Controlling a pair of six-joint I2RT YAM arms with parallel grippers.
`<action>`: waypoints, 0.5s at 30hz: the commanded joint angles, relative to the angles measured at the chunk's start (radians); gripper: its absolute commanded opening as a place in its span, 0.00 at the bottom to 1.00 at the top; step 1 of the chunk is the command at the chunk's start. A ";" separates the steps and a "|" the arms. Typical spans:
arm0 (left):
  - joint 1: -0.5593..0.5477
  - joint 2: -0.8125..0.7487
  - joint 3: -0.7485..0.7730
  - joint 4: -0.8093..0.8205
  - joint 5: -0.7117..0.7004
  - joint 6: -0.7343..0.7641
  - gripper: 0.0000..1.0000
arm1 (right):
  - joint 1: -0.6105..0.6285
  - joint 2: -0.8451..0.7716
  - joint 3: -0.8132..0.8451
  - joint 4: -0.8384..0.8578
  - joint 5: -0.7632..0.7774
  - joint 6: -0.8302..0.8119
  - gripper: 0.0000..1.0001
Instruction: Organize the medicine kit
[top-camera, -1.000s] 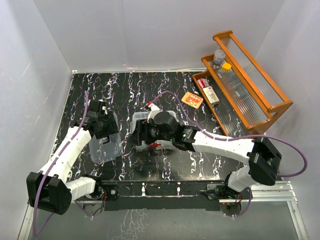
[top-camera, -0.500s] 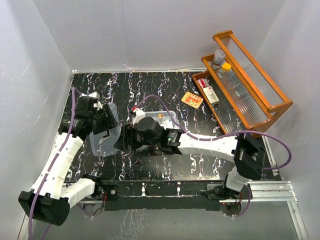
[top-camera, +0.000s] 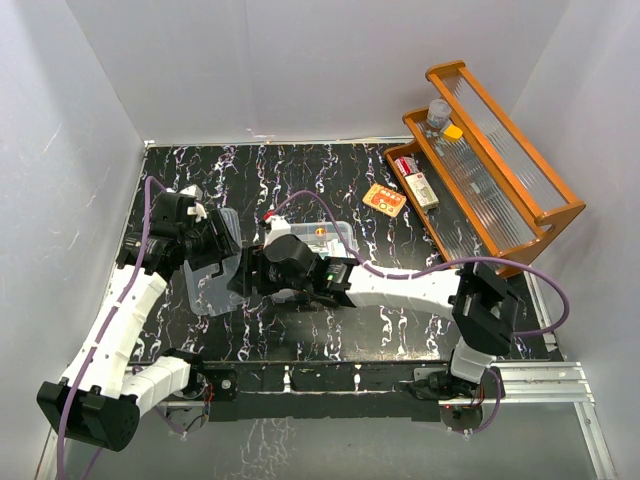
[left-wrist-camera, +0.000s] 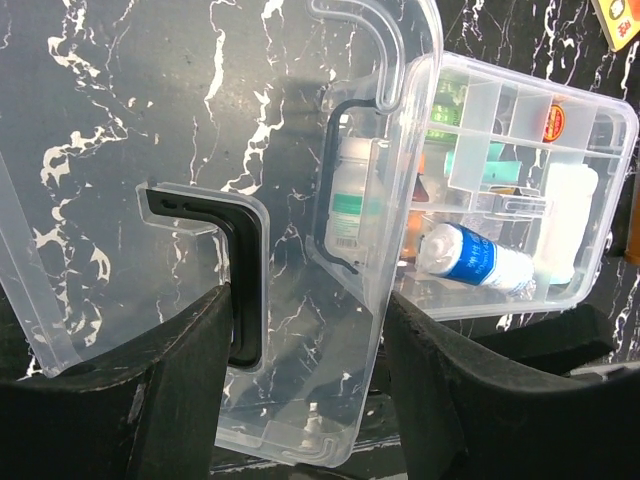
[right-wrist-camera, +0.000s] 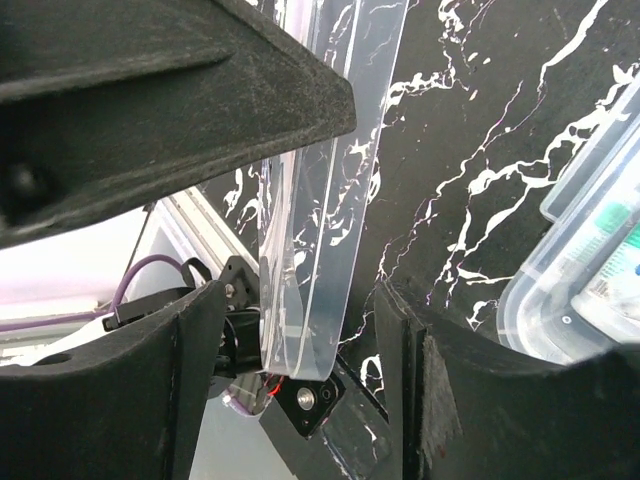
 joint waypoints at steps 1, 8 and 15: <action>0.004 -0.017 0.059 -0.006 0.043 -0.012 0.43 | -0.001 0.021 0.066 0.081 -0.020 0.013 0.56; 0.005 -0.044 0.041 -0.013 0.045 -0.025 0.43 | -0.008 0.027 0.069 0.092 -0.023 0.046 0.32; 0.005 -0.062 0.048 -0.020 0.038 -0.043 0.59 | -0.051 -0.024 -0.008 0.196 -0.116 0.045 0.21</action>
